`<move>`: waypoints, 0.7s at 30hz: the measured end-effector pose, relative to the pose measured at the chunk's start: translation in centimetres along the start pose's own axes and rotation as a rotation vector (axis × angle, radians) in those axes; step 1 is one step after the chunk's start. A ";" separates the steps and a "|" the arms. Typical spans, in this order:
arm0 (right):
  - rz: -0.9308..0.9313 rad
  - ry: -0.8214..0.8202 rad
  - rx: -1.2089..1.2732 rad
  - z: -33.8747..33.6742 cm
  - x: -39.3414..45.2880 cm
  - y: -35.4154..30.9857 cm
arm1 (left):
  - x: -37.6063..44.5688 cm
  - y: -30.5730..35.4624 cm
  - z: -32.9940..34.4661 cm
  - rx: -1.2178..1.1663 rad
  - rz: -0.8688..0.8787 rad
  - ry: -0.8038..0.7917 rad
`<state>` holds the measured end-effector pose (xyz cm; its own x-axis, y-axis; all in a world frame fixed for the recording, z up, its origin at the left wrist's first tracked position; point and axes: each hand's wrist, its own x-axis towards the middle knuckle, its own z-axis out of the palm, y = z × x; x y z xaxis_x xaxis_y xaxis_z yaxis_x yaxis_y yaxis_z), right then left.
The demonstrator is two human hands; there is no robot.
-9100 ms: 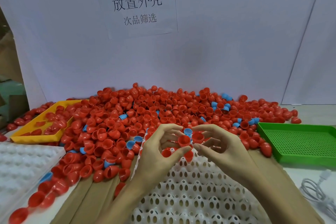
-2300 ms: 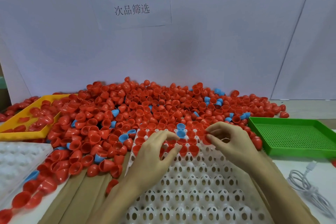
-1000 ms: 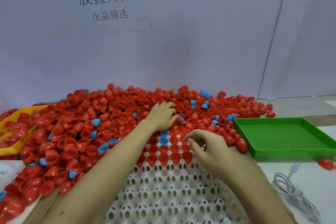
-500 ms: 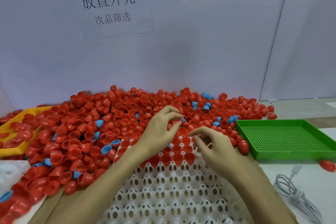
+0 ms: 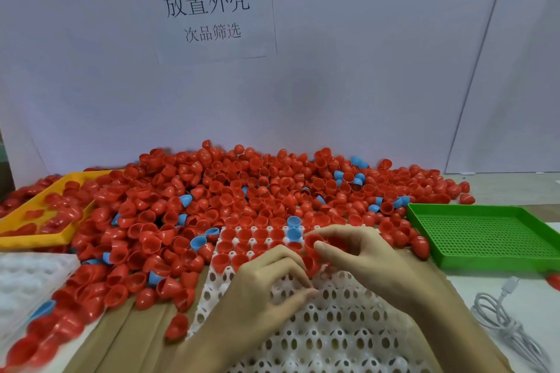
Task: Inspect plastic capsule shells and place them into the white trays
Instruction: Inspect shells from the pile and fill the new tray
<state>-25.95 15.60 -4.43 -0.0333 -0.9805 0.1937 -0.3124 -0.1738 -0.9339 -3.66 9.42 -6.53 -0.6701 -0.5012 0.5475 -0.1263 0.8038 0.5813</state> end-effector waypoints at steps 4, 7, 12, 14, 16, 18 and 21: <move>-0.050 0.038 -0.128 0.8 0.2 0.5 | 0.0 -0.4 -0.5 0.040 -0.101 0.106; -0.136 0.125 -0.327 0.7 0.3 1.3 | 0.1 -1.1 -0.9 0.010 -0.174 0.158; -0.166 0.175 -0.381 0.6 1.0 1.2 | 0.4 -2.3 -1.8 0.022 -0.242 0.210; -0.132 0.166 -0.456 0.7 2.3 0.5 | 0.5 -2.7 -1.9 0.004 -0.259 0.228; -0.092 0.127 -0.517 0.6 4.5 0.0 | 0.6 -3.0 -2.1 -0.044 -0.287 0.233; -0.058 0.138 -0.494 0.1 7.0 -0.8 | 0.6 -3.1 -2.2 -0.094 -0.309 0.228; 0.052 0.189 -0.188 -1.0 9.2 -2.2 | 0.5 -2.9 -2.4 -0.158 -0.329 0.226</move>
<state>-26.48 7.01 -0.29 -0.2253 -0.9501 0.2160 -0.4756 -0.0862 -0.8754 -1.89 6.06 -6.54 -0.4335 -0.7944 0.4254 -0.1811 0.5392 0.8225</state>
